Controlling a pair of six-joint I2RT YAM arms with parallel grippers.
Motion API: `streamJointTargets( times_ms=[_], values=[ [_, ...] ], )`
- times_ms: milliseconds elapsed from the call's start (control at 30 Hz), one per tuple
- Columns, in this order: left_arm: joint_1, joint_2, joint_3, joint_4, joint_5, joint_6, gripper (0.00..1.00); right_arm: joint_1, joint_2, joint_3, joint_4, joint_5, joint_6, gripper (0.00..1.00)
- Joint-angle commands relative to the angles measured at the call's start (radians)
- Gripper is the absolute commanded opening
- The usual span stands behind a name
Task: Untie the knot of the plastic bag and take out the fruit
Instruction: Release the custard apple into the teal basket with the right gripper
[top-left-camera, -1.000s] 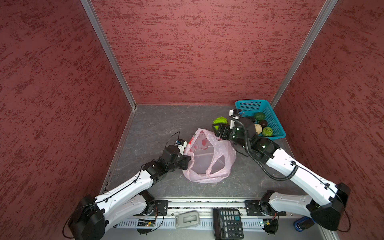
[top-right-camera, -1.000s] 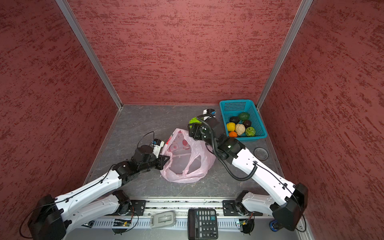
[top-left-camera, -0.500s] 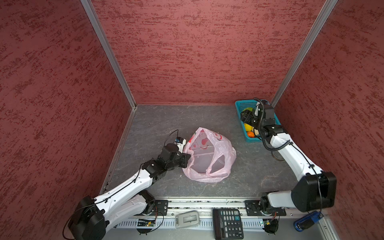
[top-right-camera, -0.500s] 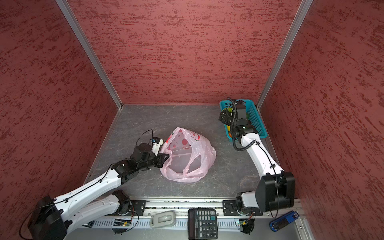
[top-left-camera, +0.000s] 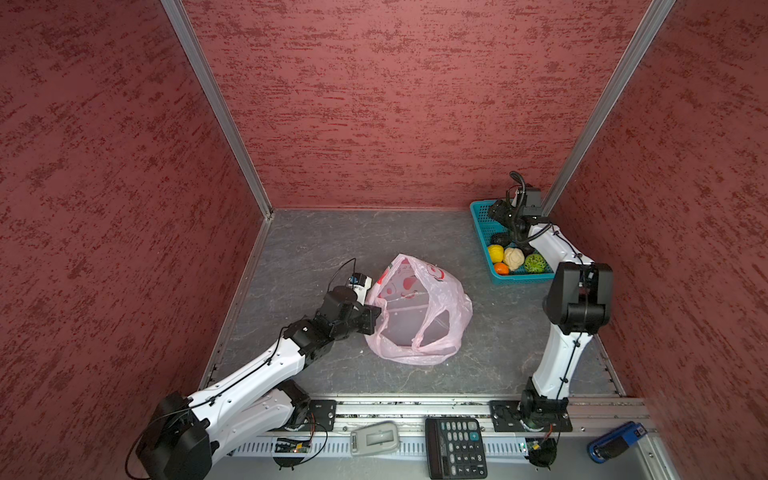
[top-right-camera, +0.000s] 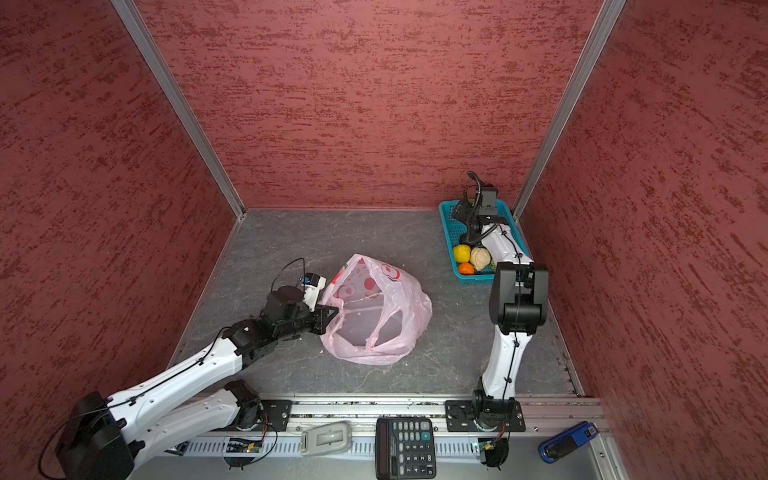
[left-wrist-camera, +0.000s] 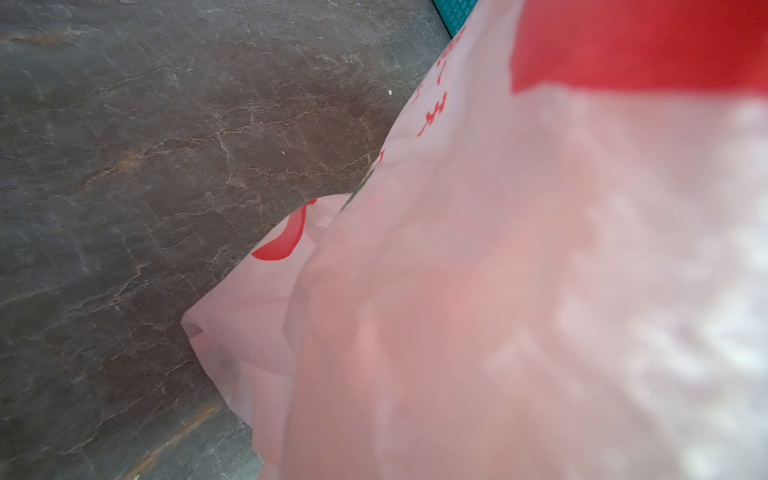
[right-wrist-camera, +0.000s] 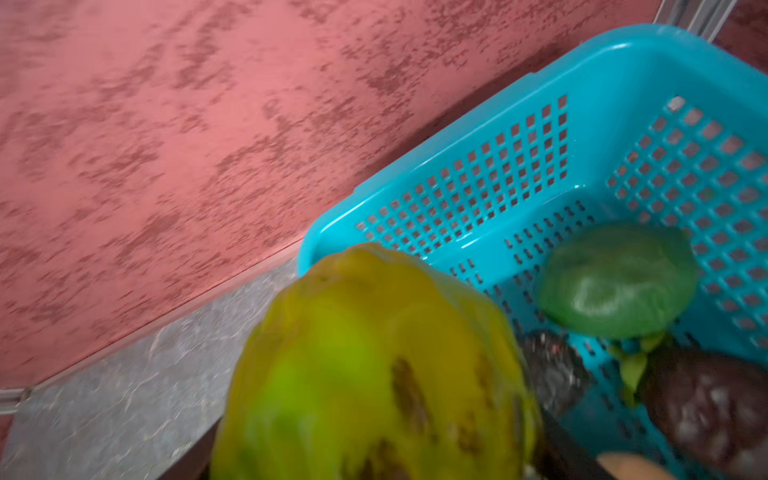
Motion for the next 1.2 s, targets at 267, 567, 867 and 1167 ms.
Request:
streamJointTargets(
  times_ms=[267,567,867,1167],
  values=[
    [0.015,-0.014,0.022,0.002,-0.038,-0.013,0.0,-0.024,0.289,0.332,-0.175,-0.039,-0.029,0.79],
    [0.02,-0.026,0.02,-0.008,-0.047,-0.012,0.0,-0.025,0.261,0.332,-0.209,-0.026,-0.059,0.98],
    [0.025,-0.027,0.011,0.002,-0.076,-0.024,0.0,-0.024,0.046,0.098,-0.144,-0.057,-0.06,0.98],
    [0.032,-0.023,0.008,0.024,-0.113,-0.032,0.0,-0.019,-0.254,-0.224,-0.126,-0.13,-0.055,0.98]
  ],
)
